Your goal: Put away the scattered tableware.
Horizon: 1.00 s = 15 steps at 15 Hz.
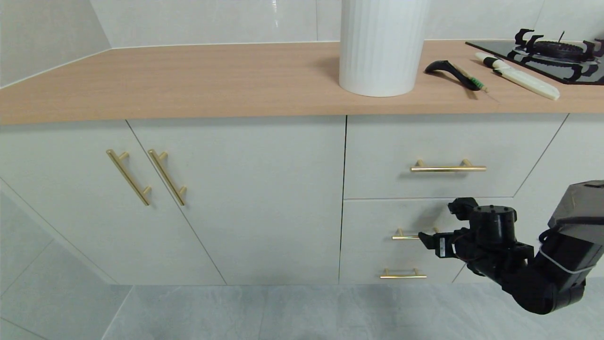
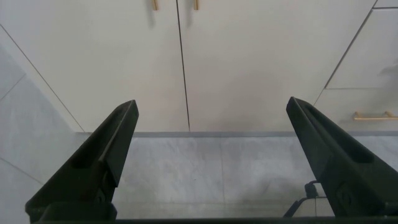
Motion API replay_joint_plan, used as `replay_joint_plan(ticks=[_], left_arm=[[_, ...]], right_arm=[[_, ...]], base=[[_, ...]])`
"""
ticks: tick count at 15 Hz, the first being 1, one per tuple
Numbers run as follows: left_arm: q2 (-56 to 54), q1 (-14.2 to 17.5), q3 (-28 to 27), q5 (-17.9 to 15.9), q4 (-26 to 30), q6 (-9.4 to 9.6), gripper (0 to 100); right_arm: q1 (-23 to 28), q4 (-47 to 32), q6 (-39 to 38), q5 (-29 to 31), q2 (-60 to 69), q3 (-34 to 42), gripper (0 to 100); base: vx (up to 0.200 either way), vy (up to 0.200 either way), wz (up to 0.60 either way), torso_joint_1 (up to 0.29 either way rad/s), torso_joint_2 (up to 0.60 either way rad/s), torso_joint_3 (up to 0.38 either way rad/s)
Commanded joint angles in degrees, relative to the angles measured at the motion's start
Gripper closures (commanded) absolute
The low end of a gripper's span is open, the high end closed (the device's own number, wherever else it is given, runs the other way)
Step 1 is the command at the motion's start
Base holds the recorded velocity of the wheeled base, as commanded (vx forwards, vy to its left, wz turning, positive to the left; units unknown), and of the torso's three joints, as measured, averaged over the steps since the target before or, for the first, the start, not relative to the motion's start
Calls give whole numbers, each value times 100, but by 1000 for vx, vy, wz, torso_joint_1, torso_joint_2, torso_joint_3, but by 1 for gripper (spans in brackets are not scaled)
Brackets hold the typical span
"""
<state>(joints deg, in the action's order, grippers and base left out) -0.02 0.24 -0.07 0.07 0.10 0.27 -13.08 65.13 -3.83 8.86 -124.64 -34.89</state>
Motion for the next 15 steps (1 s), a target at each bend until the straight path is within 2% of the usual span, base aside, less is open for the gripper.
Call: replay_joint_plan(ticks=[1,6,15], left_arm=[[2,2,-1,1,-1,0,0],[2,2,-1,1,-1,0,0],[2,2,7,1,-1,0,0]], right_arm=[[-37,140,-13,19,-245,-35,0],[-45,931,5,291,-685,-185,0],[-89,948,49,300,-834,-132,0]], base=[[0,0,0,0,0,0],[0,0,0,0,0,0],[0,0,0,0,0,0]])
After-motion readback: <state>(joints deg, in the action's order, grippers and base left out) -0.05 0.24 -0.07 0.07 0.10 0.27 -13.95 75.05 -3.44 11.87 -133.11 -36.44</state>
